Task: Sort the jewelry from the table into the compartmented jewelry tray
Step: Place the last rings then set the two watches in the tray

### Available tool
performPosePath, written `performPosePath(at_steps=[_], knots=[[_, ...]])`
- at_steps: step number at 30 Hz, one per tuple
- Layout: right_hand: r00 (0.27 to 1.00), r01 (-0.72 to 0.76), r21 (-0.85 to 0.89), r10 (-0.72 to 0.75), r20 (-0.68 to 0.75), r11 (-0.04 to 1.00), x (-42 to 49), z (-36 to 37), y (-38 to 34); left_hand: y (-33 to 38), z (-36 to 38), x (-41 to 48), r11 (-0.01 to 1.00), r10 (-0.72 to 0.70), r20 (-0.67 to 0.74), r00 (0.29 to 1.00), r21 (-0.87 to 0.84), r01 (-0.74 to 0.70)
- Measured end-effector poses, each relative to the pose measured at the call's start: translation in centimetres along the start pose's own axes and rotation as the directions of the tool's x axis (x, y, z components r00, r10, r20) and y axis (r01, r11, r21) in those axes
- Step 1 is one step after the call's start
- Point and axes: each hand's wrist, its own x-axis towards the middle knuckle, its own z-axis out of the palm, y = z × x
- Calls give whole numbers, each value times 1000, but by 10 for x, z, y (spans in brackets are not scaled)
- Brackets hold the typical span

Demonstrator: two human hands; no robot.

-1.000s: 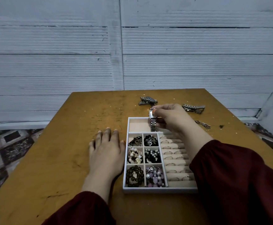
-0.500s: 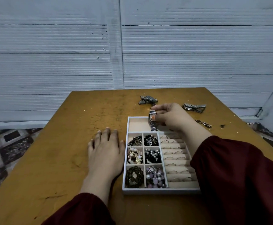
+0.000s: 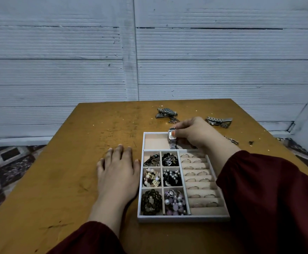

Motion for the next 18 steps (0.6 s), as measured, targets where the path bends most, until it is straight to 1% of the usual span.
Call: performPosePath(at_steps=[11, 14, 18], knots=[[1000, -6, -72, 5, -8, 997, 2, -4, 0, -1, 1, 1, 1000, 5, -9, 1000, -1, -5], [1000, -7, -44, 6, -15, 999, 1, -7, -3, -1, 2, 1, 1000, 5, -13, 1000, 3, -5], [997, 35, -20, -37, -64, 999, 5, -11, -8, 0, 1, 1, 1000, 7, -12, 1000, 0, -7]])
